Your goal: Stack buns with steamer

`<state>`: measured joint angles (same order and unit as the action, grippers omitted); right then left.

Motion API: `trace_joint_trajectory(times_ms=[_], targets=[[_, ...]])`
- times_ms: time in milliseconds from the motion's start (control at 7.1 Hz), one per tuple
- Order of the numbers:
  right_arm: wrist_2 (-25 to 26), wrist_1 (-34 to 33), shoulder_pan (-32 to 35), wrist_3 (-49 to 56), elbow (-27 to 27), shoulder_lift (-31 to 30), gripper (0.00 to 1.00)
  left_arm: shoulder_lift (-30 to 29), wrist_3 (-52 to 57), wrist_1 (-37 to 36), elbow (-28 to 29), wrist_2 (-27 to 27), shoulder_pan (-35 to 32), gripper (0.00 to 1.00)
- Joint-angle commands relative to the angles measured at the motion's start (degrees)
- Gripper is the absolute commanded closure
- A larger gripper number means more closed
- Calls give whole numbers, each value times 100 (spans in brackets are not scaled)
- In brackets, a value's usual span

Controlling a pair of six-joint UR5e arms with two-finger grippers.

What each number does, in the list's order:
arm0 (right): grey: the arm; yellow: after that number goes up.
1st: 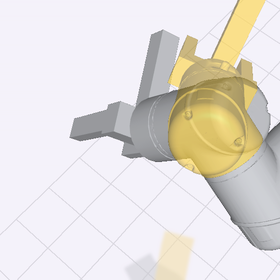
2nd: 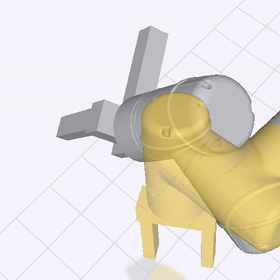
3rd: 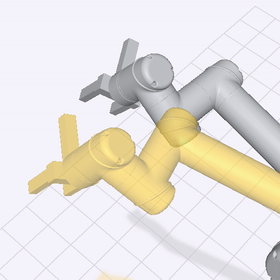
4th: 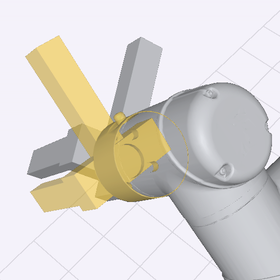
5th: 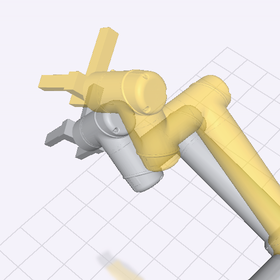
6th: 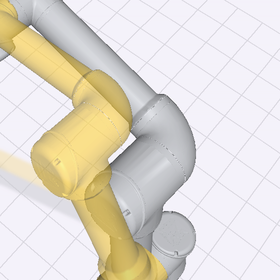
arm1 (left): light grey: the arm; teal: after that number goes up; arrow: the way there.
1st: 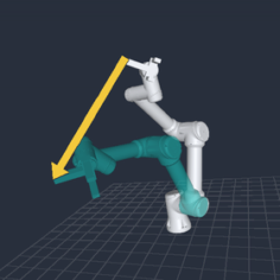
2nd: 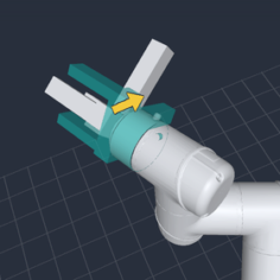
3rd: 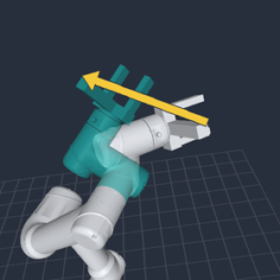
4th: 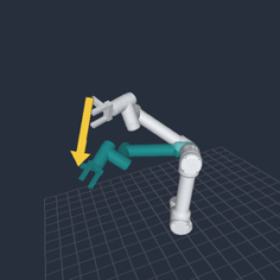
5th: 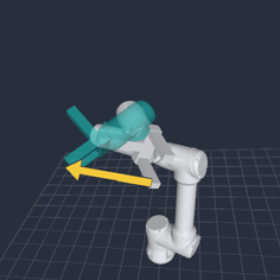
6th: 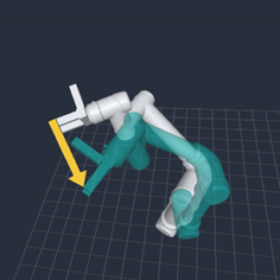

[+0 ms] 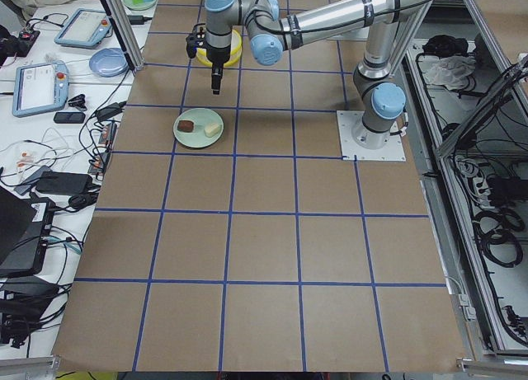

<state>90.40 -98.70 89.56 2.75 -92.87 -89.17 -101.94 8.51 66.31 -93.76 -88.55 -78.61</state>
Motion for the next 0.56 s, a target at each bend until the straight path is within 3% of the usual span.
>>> trace_joint_trajectory(times_ms=[0,423], targets=[[-13,-298,-568,829,6,206,0,-719,-638,-590,7,294,57,0],[-13,-483,-1157,1420,67,356,0,-1476,-754,-856,7,234,83,1]])
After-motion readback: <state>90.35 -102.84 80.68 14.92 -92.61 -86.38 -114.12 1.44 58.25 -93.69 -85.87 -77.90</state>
